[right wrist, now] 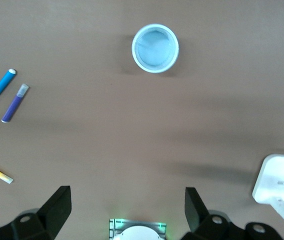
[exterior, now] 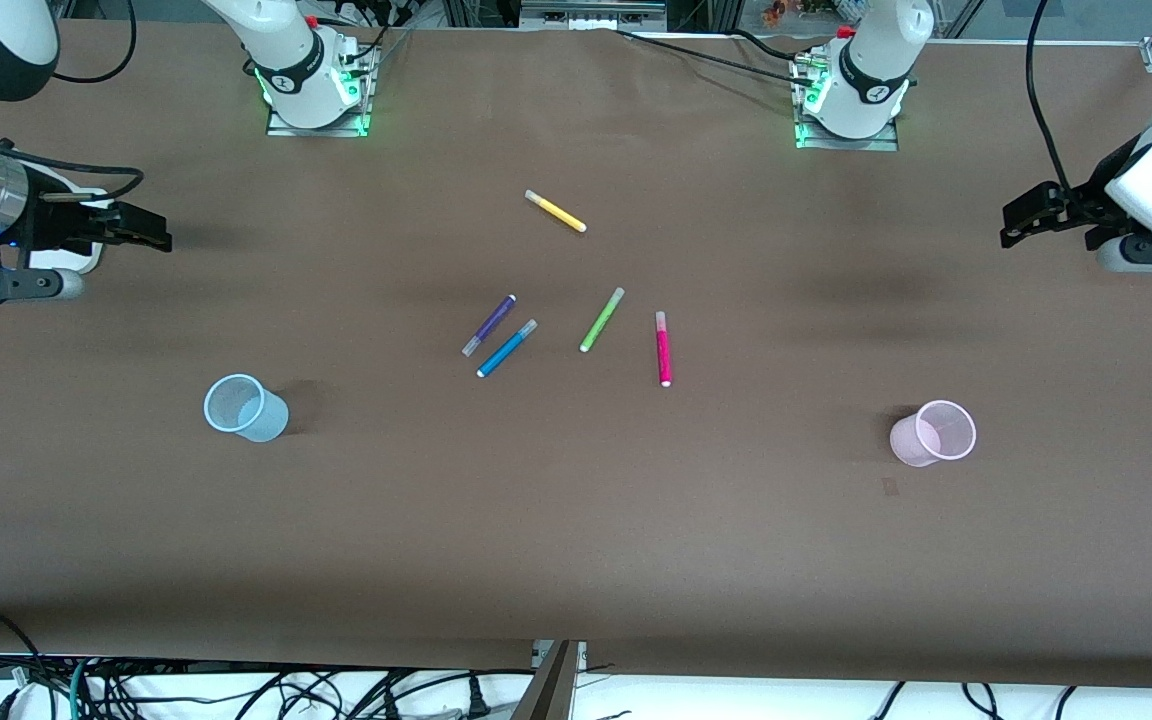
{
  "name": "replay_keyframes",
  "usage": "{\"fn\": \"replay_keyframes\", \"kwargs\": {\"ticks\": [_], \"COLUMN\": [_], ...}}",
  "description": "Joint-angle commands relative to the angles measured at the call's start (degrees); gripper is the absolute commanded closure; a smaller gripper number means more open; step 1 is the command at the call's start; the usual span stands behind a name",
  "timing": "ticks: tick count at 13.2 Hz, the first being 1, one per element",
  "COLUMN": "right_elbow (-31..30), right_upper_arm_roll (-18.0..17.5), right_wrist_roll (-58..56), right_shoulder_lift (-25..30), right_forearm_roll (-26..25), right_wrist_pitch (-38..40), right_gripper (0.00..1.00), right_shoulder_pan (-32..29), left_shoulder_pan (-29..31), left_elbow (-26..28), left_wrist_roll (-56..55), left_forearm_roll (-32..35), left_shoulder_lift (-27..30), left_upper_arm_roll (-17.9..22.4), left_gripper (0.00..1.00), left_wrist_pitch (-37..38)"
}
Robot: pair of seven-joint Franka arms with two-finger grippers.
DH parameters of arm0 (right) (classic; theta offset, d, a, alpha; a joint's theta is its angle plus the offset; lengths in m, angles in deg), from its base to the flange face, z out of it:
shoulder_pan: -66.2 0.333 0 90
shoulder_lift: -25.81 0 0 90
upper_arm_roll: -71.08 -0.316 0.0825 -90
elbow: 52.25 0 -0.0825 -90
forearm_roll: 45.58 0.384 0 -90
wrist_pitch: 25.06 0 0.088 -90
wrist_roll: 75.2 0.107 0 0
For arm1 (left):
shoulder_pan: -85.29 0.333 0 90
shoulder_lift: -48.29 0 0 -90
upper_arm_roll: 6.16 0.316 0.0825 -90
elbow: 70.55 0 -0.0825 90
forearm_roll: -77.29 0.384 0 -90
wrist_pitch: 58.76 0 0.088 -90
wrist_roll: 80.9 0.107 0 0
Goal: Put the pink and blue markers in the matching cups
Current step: 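Move the right gripper to the blue marker while the left gripper reaches the pink marker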
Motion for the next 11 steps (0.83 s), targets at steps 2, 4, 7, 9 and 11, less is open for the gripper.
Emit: {"fn": "replay_keyframes", "kwargs": {"ticks": [2, 4, 7, 9, 11], "right_elbow": [1.0, 1.0, 1.1, 1.1, 1.1], "right_upper_arm_roll": [-0.3, -0.3, -0.3, -0.3, -0.3], "right_wrist_roll": [17.5, 32.0, 45.2, 51.1, 55.5], "right_shoulder_lift": [-4.5, -8.2, -13.1, -16.1, -19.2], "right_forearm_roll": [0.0, 0.1, 2.3, 3.0, 3.0], "right_wrist_pitch": [-5.1, -10.0, -16.7, -20.7, -24.7], "right_gripper": [0.0, 0.0, 0.0, 0.0, 0.01], "right_shoulder_pan": [7.5, 11.8, 15.6, 17.5, 20.3], "left_shoulder_pan": [0.6, 0.6, 0.6, 0.6, 0.6], "left_elbow": [1.3, 1.7, 4.0, 6.5, 10.5], "left_wrist_roll": [-1.4, -5.1, -10.8, -11.0, -11.0], "left_forearm_roll": [0.2, 0.2, 0.2, 0.1, -0.2], "left_shoulder_lift": [0.6, 0.6, 0.5, 0.4, 0.3], "left_upper_arm_roll": [-2.4, -4.3, -8.3, -8.9, -10.9], "left_gripper": [0.0, 0.0, 0.0, 0.0, 0.0], "left_wrist_pitch": [0.7, 0.4, -2.5, -6.1, -11.7]}}
